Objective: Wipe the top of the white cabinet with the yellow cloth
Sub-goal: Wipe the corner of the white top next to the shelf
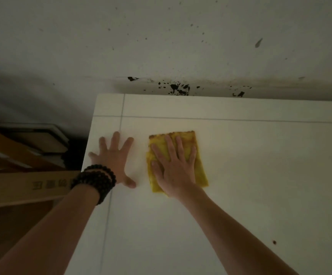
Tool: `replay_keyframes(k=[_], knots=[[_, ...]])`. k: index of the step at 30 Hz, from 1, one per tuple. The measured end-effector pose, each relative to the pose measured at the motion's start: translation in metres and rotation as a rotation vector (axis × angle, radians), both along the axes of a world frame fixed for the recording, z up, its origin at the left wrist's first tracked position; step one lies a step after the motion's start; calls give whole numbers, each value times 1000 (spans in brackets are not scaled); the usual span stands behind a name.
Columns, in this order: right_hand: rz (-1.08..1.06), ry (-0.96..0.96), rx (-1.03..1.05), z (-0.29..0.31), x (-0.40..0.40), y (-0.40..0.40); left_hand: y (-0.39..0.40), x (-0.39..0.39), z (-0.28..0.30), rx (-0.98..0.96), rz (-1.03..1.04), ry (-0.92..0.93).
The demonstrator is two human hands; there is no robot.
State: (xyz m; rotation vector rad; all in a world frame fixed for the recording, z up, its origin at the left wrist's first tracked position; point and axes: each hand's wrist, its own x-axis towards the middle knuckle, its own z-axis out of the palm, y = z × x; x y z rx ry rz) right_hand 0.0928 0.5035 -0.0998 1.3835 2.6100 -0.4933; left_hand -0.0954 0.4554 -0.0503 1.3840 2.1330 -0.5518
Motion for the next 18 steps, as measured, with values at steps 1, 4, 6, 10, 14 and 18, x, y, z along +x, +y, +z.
replay_keyframes(k=[1, 4, 6, 10, 14, 18], knots=[[6, 5, 6, -1, -14, 12, 0, -1, -3, 11, 15, -15], [-7, 14, 3, -4, -48, 42, 0, 1, -8, 17, 17, -13], [-17, 20, -13, -5, -57, 45, -2, -1, -9, 33, 22, -6], [-10, 39, 3, -4, -34, 7, -3, -2, -14, 90, 38, -9], [-17, 47, -36, -2, -10, -39, -6, -3, -14, 125, 72, -35], [-30, 24, -46, -2, 20, -77, -30, 14, -19, 282, 126, -70]])
